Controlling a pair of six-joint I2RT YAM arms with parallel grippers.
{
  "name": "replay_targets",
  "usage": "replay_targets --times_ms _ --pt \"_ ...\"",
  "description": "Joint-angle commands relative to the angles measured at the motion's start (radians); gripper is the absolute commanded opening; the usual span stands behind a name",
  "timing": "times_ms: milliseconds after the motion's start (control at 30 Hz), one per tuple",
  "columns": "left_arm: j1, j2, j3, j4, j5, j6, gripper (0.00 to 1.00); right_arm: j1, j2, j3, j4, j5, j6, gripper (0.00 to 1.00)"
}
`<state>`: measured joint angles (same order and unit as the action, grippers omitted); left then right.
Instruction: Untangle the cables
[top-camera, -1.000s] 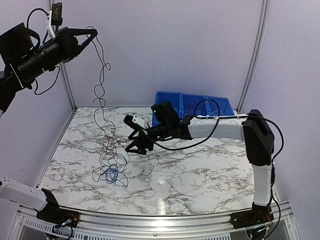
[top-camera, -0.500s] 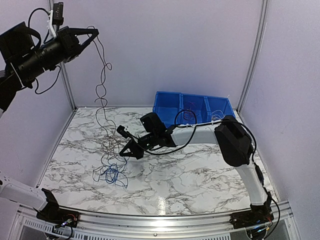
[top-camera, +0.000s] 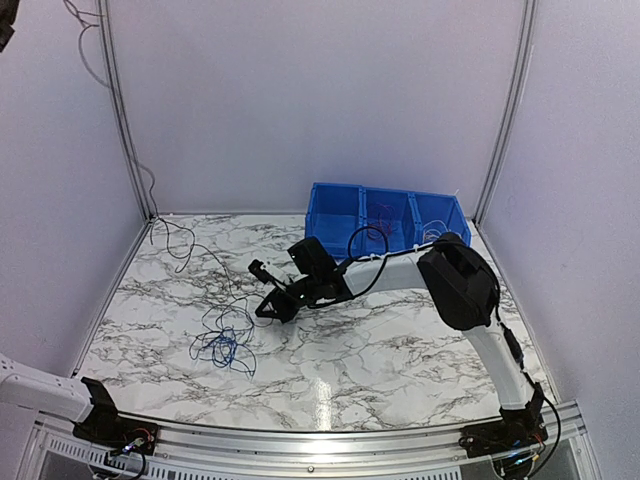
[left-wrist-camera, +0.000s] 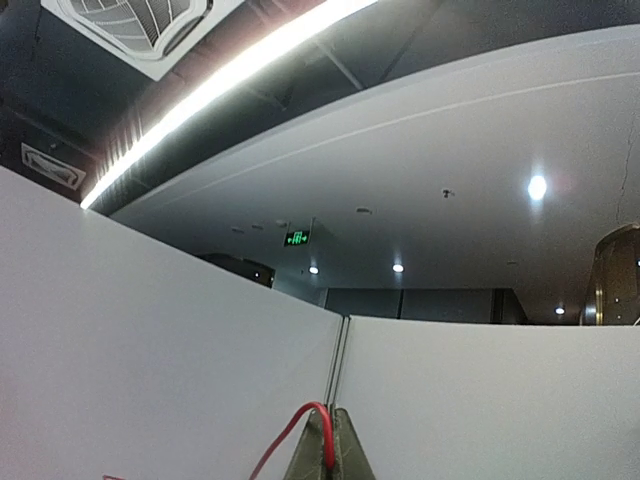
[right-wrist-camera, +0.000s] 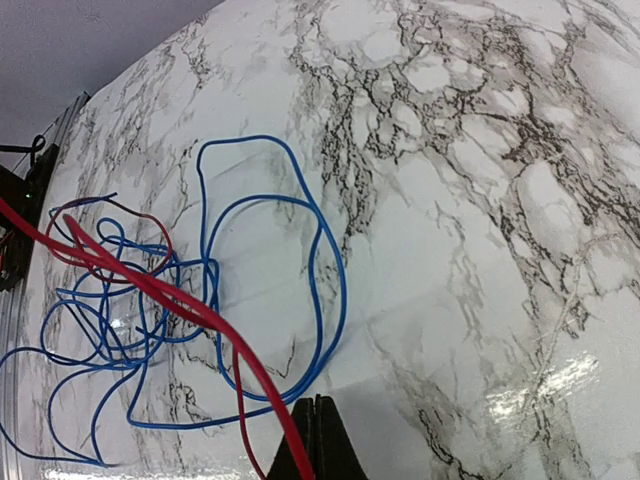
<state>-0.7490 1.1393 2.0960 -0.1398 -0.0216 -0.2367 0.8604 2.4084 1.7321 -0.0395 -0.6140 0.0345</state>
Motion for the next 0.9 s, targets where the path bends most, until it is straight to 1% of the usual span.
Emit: replay_targets --times_ms 0,133,200,300,367,433,500,567,667,733,867 --pt "-0.004 -0.002 -0.049 0.069 -0.047 0.039 0.0 -0.001 0.032 0.019 -0.029 0.076 0.008 0.0" --pt "-0.004 -0.012 -0.103 0.057 -0.066 0.05 0.0 -0.001 0.033 0.011 -0.045 0.112 -0.007 0.0" --pt "-0.004 -0.004 -0.078 0.054 -0.067 0.07 0.0 -0.002 0.038 0.011 -0.054 0.14 -0.007 0.0" --pt "-0.006 0.013 0.013 0.067 -0.05 0.094 0.0 -0.007 0.054 0.01 -0.058 0.157 -0.002 0.0" --pt "-0.011 0.0 0.04 0.122 -0.023 0.098 0.0 -0.013 0.063 0.005 -0.055 0.158 0.005 0.0" --pt "-0.012 -0.019 0.051 0.212 0.011 0.077 0.0 -0.012 0.064 -0.006 -0.052 0.165 0.005 0.0" --pt "-0.012 -0.038 0.066 0.268 0.058 0.042 0.0 -0.016 0.063 -0.018 -0.05 0.171 0.003 0.0" --pt "-0.011 -0.06 0.076 0.312 0.084 0.004 0.0 -0.018 0.064 -0.026 -0.048 0.177 0.003 0.0" --pt "-0.012 -0.091 0.088 0.335 0.102 -0.031 0.0 -0.02 0.067 -0.025 -0.049 0.191 0.002 0.0" --pt "-0.012 -0.108 0.08 0.336 0.091 -0.032 0.0 -0.02 0.066 -0.023 -0.051 0.198 0.001 0.0" --pt "-0.011 -0.142 -0.001 0.322 0.002 0.002 0.0 -0.02 0.057 -0.023 -0.055 0.21 -0.005 0.0"
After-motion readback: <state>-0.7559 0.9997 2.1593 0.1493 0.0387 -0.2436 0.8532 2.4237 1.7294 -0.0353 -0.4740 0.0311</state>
